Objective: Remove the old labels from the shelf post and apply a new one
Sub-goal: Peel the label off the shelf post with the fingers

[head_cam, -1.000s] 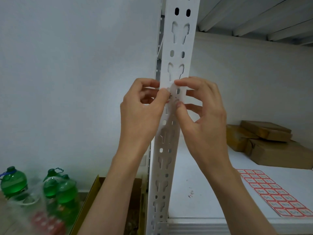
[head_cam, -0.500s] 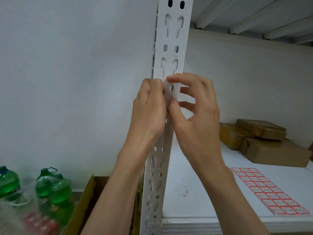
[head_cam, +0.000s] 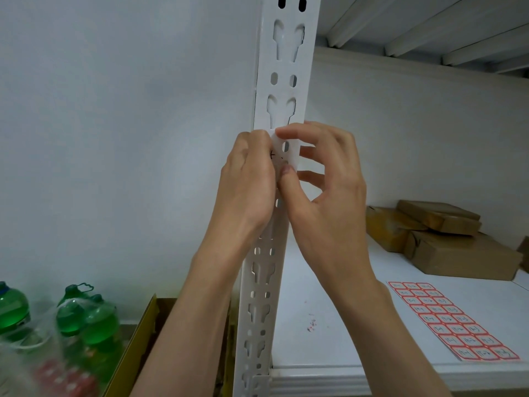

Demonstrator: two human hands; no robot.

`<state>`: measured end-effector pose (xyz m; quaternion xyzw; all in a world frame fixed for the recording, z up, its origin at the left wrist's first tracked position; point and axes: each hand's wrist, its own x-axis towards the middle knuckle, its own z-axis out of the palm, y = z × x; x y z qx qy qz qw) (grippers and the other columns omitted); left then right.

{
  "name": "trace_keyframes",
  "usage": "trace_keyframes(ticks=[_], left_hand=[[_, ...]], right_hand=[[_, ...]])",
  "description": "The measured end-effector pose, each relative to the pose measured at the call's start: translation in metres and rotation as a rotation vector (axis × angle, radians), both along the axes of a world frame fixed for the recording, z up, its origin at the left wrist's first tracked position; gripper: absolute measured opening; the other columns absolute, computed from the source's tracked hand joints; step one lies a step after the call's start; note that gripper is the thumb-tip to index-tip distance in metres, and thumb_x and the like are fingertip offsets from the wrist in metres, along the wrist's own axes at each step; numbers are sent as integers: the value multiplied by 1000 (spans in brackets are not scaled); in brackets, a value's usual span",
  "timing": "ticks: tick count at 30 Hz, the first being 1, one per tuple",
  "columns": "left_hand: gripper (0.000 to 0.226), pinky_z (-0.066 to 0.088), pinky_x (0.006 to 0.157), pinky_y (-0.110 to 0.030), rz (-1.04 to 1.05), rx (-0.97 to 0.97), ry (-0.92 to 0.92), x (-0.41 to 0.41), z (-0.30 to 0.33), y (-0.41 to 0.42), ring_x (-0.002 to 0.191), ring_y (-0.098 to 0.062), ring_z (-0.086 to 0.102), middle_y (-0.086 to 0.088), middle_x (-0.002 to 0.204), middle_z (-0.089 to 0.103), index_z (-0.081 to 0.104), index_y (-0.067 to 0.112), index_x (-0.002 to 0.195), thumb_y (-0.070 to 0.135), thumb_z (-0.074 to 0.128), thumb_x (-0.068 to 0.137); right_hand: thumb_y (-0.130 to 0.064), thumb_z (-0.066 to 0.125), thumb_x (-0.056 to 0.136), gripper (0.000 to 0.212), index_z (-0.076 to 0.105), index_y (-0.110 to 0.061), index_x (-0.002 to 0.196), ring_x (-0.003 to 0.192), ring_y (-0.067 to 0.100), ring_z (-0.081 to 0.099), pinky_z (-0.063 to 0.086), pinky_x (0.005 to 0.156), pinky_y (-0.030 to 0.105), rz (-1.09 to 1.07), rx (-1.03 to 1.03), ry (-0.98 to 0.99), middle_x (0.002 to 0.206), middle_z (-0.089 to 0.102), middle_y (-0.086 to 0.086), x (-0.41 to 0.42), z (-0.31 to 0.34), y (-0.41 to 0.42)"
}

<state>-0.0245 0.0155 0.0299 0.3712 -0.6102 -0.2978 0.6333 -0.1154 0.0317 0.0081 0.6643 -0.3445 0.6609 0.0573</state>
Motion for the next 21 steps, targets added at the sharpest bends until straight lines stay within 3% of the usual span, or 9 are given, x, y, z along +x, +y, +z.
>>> trace_keyframes(ticks=[3,6,8,10,13,21], left_hand=[[33,35,64,-31,-10,-2,-7,2,1,-1,72,-18,44,0,84,51,47,15,82,32,24,99],[27,35,65,-34,-20,0,-1,3,0,0,70,-18,39,3,76,42,38,22,72,36,26,92],[32,37,65,-33,-36,-11,-4,3,-1,1,73,-19,44,1,80,49,45,22,75,42,25,88],[38,37,62,-29,-20,-25,-8,1,-1,1,75,-16,50,2,87,56,53,22,83,40,24,98],[36,34,60,-29,5,-25,12,0,1,1,66,-14,45,5,78,50,46,23,76,31,24,102],[30,34,65,-32,-36,-11,20,4,0,1,70,-17,38,2,77,41,37,21,72,26,28,100]], right_hand=[[-10,63,94,32,64,-31,118,116,4,55,53,89,18,-3,7,1,126,49,-10,0,0,0],[-8,63,94,33,64,-30,117,116,4,55,52,88,15,2,8,-2,126,49,-10,0,0,1],[-8,63,94,32,64,-30,117,116,4,55,52,88,14,4,11,-5,126,50,-9,0,1,1],[-9,63,94,32,64,-30,118,116,4,55,53,90,19,4,13,-6,126,50,-10,0,0,1],[-11,63,94,30,64,-29,118,116,4,55,54,89,22,-4,8,-3,126,50,-10,0,0,2],[-9,63,94,32,64,-31,116,116,4,55,53,89,17,-7,12,-2,125,49,-11,0,0,0]])
